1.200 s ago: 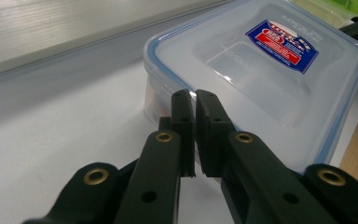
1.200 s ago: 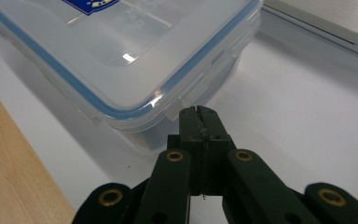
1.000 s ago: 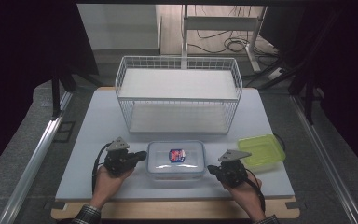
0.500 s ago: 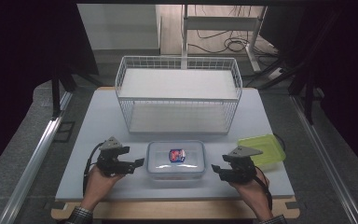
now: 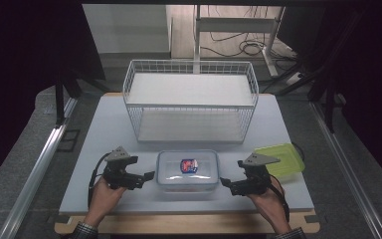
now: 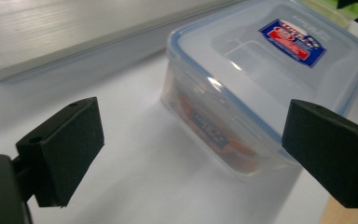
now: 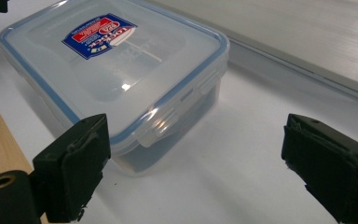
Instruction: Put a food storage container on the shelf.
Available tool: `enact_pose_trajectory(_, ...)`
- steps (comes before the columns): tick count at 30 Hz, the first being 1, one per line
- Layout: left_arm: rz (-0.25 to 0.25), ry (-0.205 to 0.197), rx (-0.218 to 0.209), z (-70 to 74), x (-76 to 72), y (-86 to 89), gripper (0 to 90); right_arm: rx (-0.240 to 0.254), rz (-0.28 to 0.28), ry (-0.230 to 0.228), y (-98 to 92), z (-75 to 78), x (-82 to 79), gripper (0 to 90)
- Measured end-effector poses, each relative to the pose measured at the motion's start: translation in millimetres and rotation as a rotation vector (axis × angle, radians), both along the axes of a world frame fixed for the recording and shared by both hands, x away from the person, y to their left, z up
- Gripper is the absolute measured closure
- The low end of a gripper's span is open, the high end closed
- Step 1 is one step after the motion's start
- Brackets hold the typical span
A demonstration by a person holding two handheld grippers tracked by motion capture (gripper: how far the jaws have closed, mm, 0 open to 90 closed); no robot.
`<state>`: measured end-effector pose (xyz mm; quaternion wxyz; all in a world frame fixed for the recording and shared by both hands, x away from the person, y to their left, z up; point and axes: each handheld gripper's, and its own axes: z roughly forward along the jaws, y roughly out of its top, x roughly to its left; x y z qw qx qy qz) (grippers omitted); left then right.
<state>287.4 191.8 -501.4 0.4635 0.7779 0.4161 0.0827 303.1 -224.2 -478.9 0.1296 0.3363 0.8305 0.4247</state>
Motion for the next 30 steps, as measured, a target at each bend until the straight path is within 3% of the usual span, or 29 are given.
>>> enact_pose_trajectory(4,-0.034,0.029,-0.01,3.1,-0.1,-6.7,4.5,0.029,-0.002,0.016,3.1,2.6,2.7,7.6)
enact_pose_trajectory(8,-0.083,0.05,-0.037,5.6,2.2,-13.5,3.1,0.043,-0.017,0.079,10.6,5.9,6.6,3.6)
enact_pose_trajectory(15,-0.123,0.074,-0.011,6.1,12.6,-30.2,3.6,0.02,-0.001,0.127,27.8,7.3,13.1,2.7)
enact_pose_trajectory(18,-0.127,0.103,-0.01,2.9,19.2,-32.8,3.6,0.045,0.017,0.158,31.3,6.3,19.3,4.0)
enact_pose_trajectory(24,-0.163,0.182,-0.028,-7.3,33.5,-38.9,2.6,0.047,0.032,0.249,37.8,-6.5,34.6,4.2)
enact_pose_trajectory(27,-0.192,0.24,-0.07,-14.5,36.9,-41.4,1.9,0.072,0.052,0.301,41.1,-12.8,39.3,3.9)
enact_pose_trajectory(30,-0.198,0.265,-0.083,-16.5,37.2,-40.9,1.0,0.094,0.061,0.343,44.0,-16.0,43.3,3.2)
